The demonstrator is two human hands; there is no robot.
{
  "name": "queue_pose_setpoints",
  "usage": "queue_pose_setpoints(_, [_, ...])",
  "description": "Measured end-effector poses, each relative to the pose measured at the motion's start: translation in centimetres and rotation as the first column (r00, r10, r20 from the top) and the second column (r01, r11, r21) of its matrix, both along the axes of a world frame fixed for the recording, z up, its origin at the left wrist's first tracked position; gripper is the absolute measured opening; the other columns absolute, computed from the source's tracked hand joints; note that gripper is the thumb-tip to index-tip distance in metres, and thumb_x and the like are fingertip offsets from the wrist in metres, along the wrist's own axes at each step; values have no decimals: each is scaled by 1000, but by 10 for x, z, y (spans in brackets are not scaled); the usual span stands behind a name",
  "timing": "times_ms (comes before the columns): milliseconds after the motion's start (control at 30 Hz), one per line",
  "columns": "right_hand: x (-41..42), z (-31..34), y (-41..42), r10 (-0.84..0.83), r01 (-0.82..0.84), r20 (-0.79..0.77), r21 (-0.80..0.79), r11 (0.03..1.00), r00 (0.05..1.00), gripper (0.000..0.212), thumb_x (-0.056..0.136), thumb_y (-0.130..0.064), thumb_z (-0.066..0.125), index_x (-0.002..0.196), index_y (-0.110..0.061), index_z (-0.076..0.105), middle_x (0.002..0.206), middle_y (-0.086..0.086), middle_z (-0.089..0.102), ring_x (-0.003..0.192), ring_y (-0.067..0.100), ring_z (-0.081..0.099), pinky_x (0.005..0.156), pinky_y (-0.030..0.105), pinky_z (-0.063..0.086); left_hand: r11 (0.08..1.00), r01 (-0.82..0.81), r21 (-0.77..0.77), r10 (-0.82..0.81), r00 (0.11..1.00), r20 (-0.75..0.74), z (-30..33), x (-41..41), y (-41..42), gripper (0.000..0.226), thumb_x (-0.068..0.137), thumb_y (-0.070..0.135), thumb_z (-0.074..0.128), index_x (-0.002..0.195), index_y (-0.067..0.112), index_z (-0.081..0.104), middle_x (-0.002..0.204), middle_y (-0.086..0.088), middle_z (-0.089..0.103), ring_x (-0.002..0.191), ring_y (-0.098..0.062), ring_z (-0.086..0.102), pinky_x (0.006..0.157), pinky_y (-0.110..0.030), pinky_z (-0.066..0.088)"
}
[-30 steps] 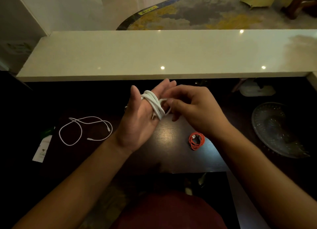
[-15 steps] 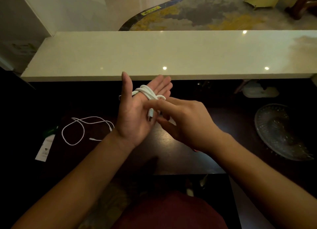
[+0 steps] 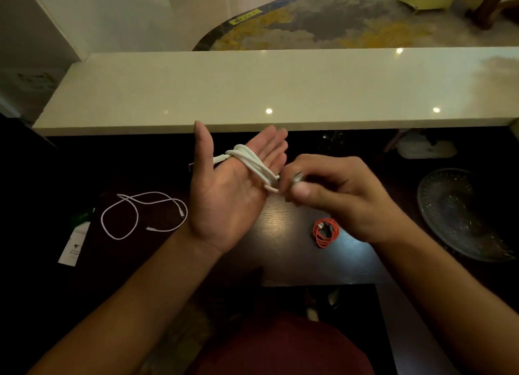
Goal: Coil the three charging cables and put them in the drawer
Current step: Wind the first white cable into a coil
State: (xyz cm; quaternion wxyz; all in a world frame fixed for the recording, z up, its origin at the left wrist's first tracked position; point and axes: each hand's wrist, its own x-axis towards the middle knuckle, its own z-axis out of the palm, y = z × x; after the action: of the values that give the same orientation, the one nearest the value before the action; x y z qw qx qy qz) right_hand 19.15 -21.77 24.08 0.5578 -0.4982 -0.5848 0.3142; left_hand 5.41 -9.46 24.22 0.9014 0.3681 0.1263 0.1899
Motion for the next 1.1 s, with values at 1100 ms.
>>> queue_pose_setpoints(1100, [2, 10, -2, -369, 350, -163, -133, 927, 915, 13, 97, -13, 62, 99, -4, 70, 76, 14, 71, 63, 16, 66, 54, 32, 54, 997, 18, 80, -24, 997, 69, 5, 1, -8, 107, 87, 80, 24, 152, -5, 32, 158, -19, 41, 149, -28, 37, 126, -40, 22])
